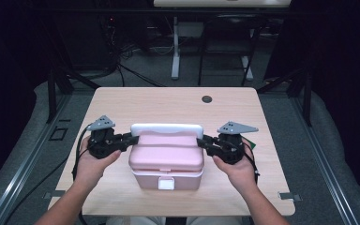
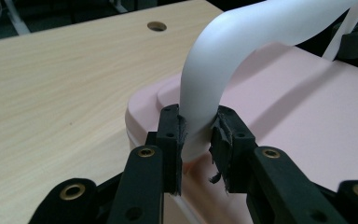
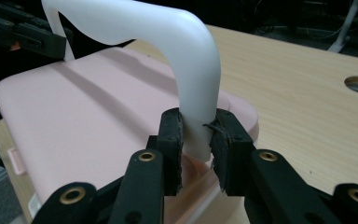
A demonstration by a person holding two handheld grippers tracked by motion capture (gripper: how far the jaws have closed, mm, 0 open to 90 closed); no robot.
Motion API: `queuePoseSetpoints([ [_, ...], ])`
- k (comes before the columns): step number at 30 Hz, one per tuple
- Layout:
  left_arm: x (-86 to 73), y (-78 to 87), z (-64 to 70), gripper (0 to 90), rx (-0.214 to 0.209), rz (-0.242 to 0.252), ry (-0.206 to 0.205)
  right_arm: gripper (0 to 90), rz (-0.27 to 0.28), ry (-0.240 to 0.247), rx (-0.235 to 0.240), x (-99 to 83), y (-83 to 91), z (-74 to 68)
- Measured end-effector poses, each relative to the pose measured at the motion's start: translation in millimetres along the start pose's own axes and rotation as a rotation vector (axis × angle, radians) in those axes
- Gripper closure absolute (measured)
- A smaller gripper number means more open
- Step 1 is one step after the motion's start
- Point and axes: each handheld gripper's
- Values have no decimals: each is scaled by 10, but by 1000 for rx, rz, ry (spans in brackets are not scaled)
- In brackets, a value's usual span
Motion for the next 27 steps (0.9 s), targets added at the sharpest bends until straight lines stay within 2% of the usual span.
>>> queuePoseSetpoints([
  [3, 123, 21, -24, 728, 2, 2, -5, 734, 14, -6, -4, 108, -3, 23],
  [5, 173, 15, -74, 727, -16, 10, 21, 734, 11, -28, -1, 143, -17, 46],
  [9, 177, 18, -88, 718, -25, 8, 20, 735, 14, -37, 3, 155, -22, 59],
  [10, 166, 23, -90, 681, -47, 23, 26, 735, 13, -38, 7, 153, -20, 62],
  [11, 162, 35, -83, 637, -47, 28, 23, 735, 11, -38, 6, 152, -20, 59],
  [14, 151, 86, -60, 640, -37, 35, 4, 736, 11, -35, 0, 151, -18, 51],
  [17, 97, 248, -47, 666, -27, 46, -12, 735, 8, -33, 0, 157, -13, 51],
  [20, 45, 326, -48, 685, -15, 41, -20, 735, 6, -33, 0, 163, -12, 49],
  [22, -33, 375, -50, 717, -11, 37, -13, 736, 4, -30, -3, 173, -14, 53],
  [23, -125, 409, -60, 731, -13, 30, -5, 736, 4, -33, -2, 177, -15, 54],
  [24, -125, 409, -60, 748, -13, 30, -5, 736, 4, -34, -2, 182, -15, 54],
  [27, -299, 418, -55, 792, -20, 21, 10, 735, 2, -33, -3, 190, -17, 58],
])
Point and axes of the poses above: each handheld gripper's, and its own axes: y roughly backward along the jaws, x roughly out of its top, z roughly to its right, and after that the axes turned 10 degrees about -x, right-handed
